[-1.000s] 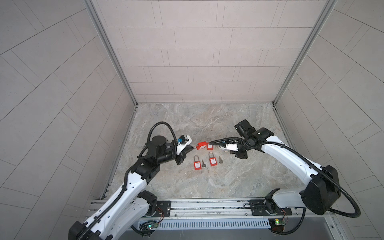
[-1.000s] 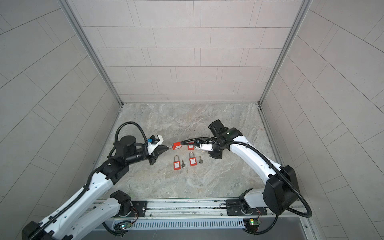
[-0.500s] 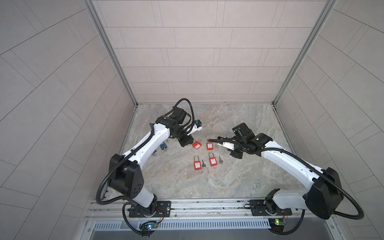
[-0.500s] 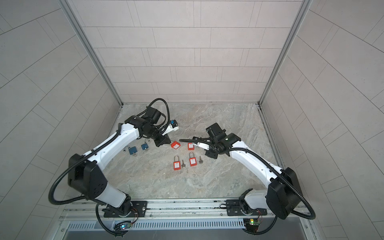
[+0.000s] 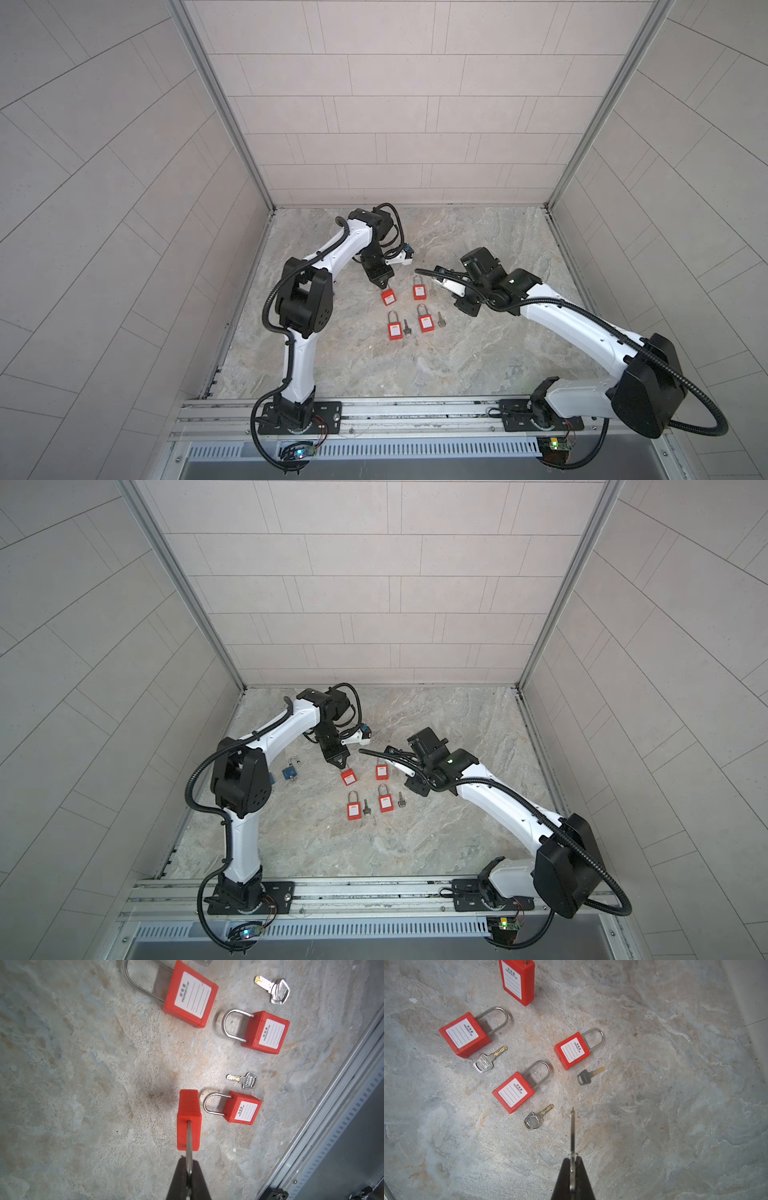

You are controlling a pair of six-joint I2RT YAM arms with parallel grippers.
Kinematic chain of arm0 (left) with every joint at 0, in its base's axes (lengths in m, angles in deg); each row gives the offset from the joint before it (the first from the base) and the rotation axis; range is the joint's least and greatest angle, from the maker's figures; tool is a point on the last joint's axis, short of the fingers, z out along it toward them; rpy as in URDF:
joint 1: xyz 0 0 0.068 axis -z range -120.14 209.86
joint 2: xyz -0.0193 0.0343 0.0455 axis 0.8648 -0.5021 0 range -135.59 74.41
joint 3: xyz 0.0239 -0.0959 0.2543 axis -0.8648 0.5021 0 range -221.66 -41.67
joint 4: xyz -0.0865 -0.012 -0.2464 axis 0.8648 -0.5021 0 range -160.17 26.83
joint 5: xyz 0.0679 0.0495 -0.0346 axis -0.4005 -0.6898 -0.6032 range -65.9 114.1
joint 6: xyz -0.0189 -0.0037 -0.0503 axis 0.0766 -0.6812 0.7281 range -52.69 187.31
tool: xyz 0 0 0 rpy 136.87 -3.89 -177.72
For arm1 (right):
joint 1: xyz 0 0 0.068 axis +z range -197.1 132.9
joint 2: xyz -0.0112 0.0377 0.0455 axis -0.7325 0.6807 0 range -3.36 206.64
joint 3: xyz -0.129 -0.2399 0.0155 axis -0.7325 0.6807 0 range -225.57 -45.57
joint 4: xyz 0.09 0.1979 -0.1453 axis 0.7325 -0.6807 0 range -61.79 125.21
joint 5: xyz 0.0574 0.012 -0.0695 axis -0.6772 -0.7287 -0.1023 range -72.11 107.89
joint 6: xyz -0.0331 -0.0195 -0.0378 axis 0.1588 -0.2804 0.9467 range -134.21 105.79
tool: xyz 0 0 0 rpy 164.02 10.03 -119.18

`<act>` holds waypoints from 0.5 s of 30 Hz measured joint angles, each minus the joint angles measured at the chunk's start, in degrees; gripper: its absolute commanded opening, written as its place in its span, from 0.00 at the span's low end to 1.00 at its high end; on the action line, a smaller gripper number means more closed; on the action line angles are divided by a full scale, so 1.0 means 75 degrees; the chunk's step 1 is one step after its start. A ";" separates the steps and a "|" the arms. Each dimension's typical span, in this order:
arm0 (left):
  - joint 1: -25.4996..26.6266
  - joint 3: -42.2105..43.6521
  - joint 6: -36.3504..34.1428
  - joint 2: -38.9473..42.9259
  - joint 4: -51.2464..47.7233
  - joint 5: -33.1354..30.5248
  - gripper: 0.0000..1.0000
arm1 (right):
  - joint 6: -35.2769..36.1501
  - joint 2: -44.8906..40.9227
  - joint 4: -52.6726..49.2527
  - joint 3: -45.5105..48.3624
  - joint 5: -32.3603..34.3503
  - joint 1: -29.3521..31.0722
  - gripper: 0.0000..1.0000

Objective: Lock with the key

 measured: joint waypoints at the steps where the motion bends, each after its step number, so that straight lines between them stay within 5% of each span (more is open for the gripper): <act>1: 0.0026 -0.0020 -0.0041 -0.0052 -0.0023 -0.0020 0.00 | -0.0026 0.0000 0.0006 0.0017 0.0015 0.0023 0.00; 15: 0.0245 -0.0256 -0.0519 -0.0542 -0.0172 -0.0204 0.07 | -0.0291 0.0003 0.0067 0.0085 0.0181 0.0312 0.00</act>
